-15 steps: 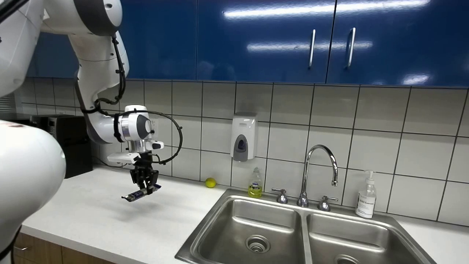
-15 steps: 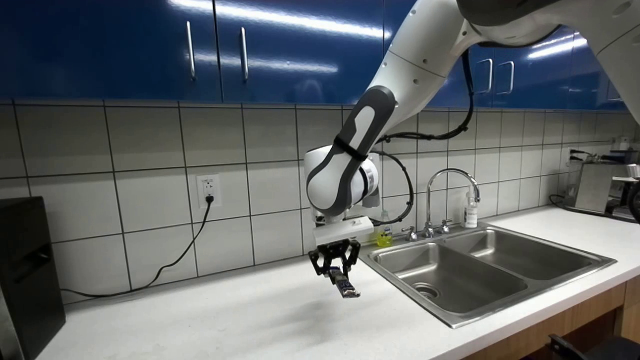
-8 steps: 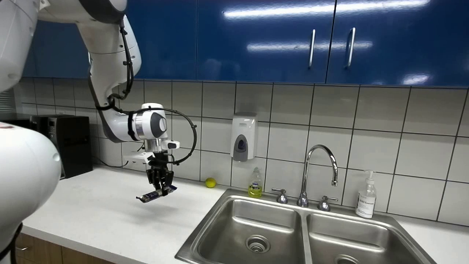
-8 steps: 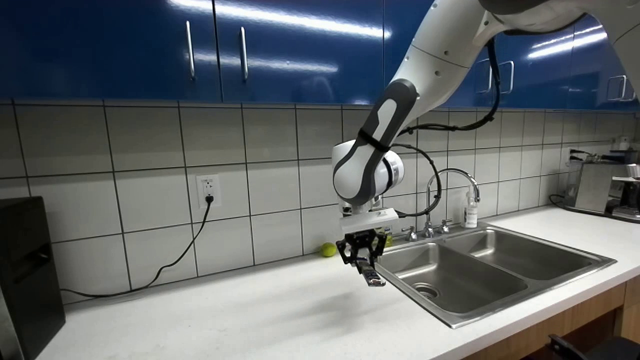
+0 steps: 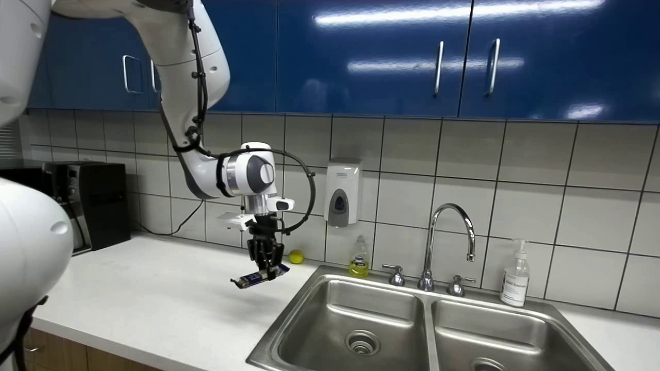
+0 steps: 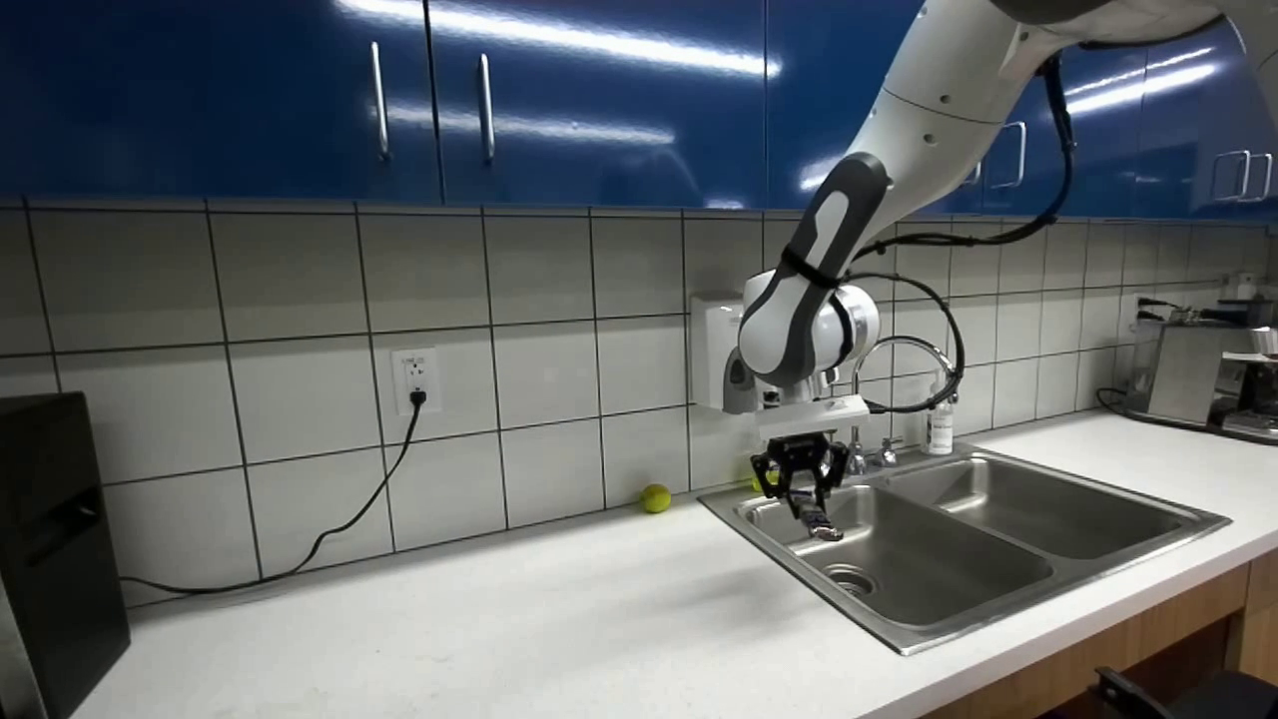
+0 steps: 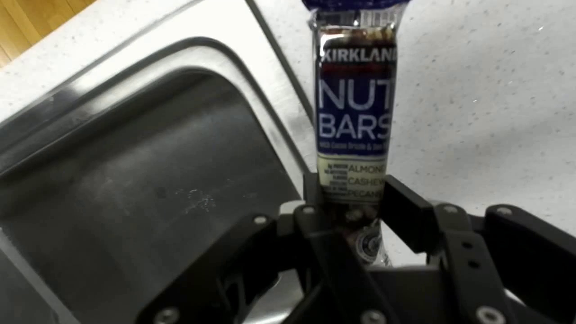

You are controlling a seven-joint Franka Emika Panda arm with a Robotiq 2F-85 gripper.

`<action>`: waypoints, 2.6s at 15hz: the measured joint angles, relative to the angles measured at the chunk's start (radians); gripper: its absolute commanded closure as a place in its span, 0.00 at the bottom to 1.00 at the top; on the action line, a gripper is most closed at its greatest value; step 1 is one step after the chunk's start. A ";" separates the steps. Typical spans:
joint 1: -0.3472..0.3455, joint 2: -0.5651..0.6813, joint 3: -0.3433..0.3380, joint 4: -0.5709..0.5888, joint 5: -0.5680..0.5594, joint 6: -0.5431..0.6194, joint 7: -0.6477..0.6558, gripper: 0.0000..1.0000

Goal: Move the chocolate bar to the left sink

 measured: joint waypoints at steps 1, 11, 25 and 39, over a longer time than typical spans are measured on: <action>-0.022 -0.002 -0.010 0.000 0.000 0.000 -0.016 0.88; -0.191 0.058 -0.062 0.077 0.043 0.000 -0.148 0.88; -0.228 0.386 -0.062 0.354 0.108 -0.001 -0.182 0.88; -0.287 0.610 -0.075 0.555 0.130 -0.001 -0.214 0.88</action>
